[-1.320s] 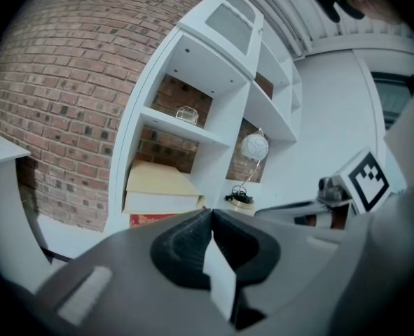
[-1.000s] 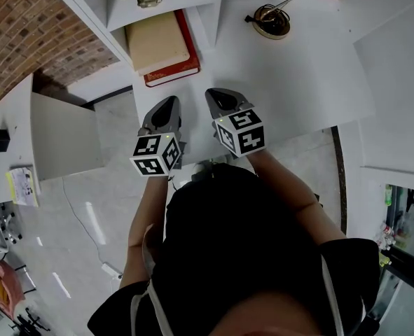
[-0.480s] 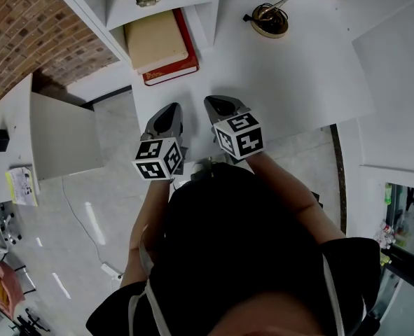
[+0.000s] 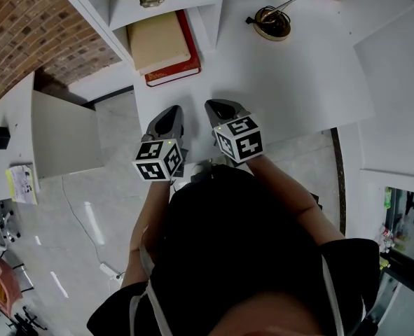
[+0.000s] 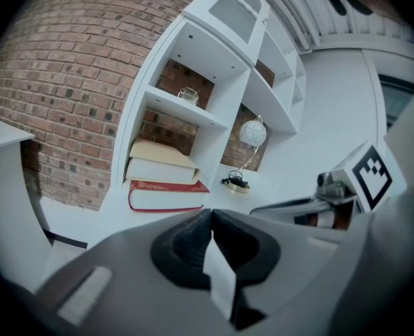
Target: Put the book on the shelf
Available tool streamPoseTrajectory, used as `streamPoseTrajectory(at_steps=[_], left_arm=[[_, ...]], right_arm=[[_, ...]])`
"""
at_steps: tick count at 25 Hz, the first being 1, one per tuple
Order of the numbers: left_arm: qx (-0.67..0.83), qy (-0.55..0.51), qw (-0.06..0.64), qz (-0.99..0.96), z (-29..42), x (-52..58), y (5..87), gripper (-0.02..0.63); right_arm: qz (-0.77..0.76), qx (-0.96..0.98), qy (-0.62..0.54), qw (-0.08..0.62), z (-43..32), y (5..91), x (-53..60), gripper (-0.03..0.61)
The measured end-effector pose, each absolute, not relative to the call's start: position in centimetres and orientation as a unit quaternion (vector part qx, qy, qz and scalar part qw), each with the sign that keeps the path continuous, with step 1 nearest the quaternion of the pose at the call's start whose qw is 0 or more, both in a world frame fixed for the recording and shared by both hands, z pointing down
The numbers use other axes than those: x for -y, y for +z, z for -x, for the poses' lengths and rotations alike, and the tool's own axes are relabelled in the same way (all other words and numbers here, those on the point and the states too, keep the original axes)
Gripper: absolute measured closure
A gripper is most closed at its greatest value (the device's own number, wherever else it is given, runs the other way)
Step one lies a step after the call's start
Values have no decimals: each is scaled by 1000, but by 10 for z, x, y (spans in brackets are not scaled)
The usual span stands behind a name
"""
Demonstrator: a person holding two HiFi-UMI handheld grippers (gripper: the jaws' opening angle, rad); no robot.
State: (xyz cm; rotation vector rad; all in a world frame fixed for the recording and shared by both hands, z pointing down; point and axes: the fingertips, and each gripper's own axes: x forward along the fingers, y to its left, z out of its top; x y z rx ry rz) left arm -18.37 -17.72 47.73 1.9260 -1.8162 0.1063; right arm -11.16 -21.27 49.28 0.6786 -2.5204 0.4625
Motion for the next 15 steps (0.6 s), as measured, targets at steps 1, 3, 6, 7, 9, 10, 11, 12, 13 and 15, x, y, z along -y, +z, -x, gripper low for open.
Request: streamPoseTrajectory(at_steps=[1, 3, 6, 7, 9, 10, 11, 12, 13, 15], left_arm=[[665, 38, 244, -705, 185, 178, 477, 606], [667, 36, 244, -703, 187, 179, 476, 606], [668, 35, 243, -703, 189, 180, 473, 606], [668, 35, 243, -703, 189, 180, 473, 606], [668, 35, 241, -703, 189, 181, 472, 606], [667, 36, 240, -704, 189, 182, 471, 606], [667, 36, 240, -705, 189, 183, 470, 606], [666, 37, 239, -706, 188, 183, 470, 605], [666, 37, 239, -706, 188, 183, 469, 606], [665, 38, 240, -707, 187, 182, 468, 606]], right_arm=[[-248, 922, 169, 243, 112, 493, 213, 583], [-248, 922, 170, 243, 112, 492, 214, 583], [-249, 922, 170, 242, 113, 491, 216, 583], [-249, 922, 170, 242, 113, 491, 216, 583], [-249, 923, 171, 241, 113, 491, 217, 583], [-248, 923, 171, 240, 114, 490, 217, 583], [-248, 923, 171, 239, 114, 490, 217, 583], [-247, 924, 171, 238, 115, 489, 217, 583], [-246, 924, 171, 237, 116, 488, 216, 583], [-244, 925, 171, 236, 117, 487, 215, 583]])
